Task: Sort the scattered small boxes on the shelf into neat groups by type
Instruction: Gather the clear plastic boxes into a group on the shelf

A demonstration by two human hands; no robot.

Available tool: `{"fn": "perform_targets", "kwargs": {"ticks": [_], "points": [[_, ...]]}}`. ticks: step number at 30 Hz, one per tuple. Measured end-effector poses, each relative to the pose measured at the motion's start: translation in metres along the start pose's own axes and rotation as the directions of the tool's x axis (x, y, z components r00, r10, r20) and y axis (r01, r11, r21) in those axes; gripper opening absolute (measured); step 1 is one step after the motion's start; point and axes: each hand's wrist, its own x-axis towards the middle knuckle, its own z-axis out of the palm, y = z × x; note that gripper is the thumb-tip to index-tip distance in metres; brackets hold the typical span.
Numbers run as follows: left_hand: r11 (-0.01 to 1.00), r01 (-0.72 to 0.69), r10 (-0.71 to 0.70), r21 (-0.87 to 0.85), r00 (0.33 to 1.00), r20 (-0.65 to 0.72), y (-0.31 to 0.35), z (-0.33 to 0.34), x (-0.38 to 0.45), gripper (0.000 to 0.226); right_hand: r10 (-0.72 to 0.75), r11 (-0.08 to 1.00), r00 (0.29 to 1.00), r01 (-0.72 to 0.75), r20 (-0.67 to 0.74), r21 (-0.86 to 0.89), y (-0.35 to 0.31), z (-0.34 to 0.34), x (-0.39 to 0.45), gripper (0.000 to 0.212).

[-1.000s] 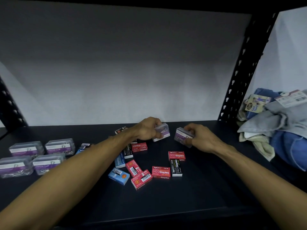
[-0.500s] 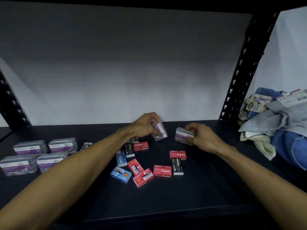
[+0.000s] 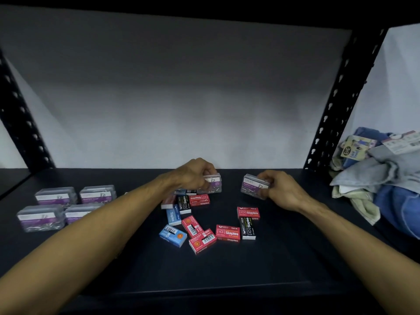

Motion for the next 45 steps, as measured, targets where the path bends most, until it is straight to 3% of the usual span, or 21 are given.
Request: {"fn": "perform_targets", "kwargs": {"ticks": [11, 28, 36, 45], "points": [[0.999, 0.021, -0.017, 0.045, 0.995, -0.096, -0.011, -0.073, -0.096, 0.043, -0.157, 0.987, 0.985, 0.156, 0.066, 0.027, -0.086, 0.016, -0.018, 0.036], [0.945, 0.300, -0.283, 0.127, 0.950, -0.135, -0.120, -0.136, -0.288, 0.039, -0.432, 0.902, 0.861, 0.407, 0.268, 0.146, -0.264, 0.147, -0.069, 0.035], [0.925, 0.359, -0.354, 0.122, 0.933, -0.059, -0.155, -0.125, -0.308, 0.038, -0.420, 0.905, 0.842, 0.417, 0.338, 0.086, -0.284, 0.191, -0.078, 0.040], [0.945, 0.316, -0.312, 0.084, 0.949, -0.050, -0.167, -0.111, -0.303, 0.037, -0.417, 0.902, 0.840, 0.428, 0.347, 0.048, -0.286, 0.203, -0.079, 0.044]]}}
